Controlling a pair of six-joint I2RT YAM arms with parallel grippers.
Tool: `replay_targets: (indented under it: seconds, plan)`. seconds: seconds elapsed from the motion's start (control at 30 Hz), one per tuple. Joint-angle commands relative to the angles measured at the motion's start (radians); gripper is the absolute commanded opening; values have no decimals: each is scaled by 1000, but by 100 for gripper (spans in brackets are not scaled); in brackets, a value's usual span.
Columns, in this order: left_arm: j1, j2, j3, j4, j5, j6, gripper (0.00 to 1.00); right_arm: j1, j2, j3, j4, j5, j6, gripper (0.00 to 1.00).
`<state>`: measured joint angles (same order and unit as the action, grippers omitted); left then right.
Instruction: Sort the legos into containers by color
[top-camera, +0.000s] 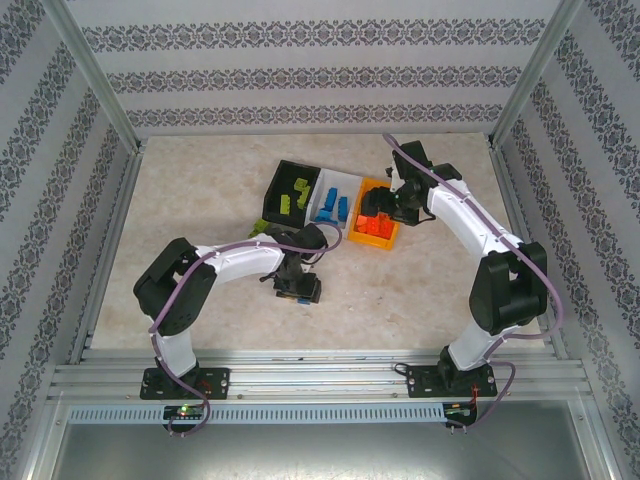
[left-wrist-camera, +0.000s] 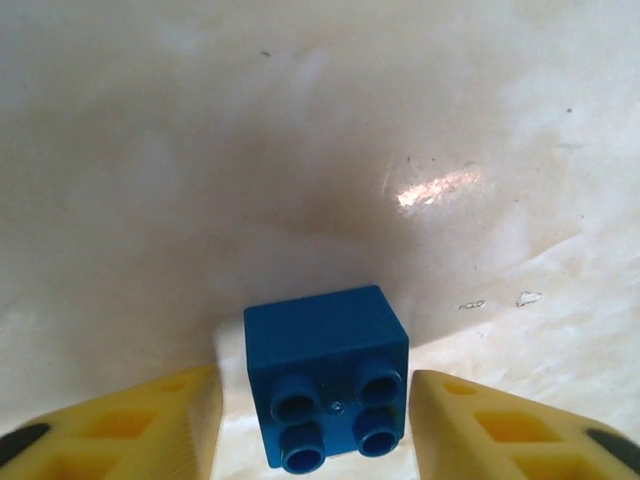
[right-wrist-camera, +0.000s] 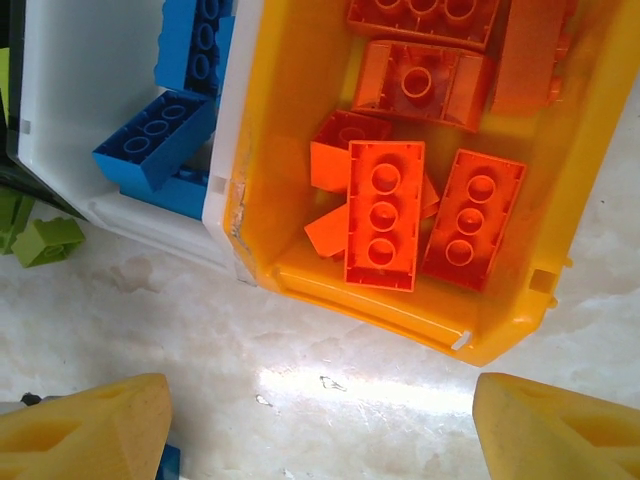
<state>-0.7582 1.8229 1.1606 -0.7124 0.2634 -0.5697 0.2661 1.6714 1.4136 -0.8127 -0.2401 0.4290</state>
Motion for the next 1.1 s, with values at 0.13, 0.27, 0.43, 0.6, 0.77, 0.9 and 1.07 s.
replay_targets:
  seconds: [0.13,0.27,0.43,0.6,0.77,0.9,1.07]
  plan:
    - [-10,-4,23,-47,-7,10,28,16,3,16,18,-39,27,80]
    - [-8,-22,33,-69,-15,20,28,18,6,24,9,-39,20,80]
    - [27,-64,85,-107,7,54,28,15,-18,0,-21,-27,-2,80]
    - [101,-59,220,-163,6,107,28,8,-75,-85,-21,-41,0,80]
    - [174,56,433,-198,12,167,28,19,-144,-185,-6,-66,38,80]
    - [210,193,645,-217,20,199,29,46,-204,-237,-22,-58,64,80]
    - [220,358,906,-268,31,220,30,80,-285,-303,-44,-38,91,80]
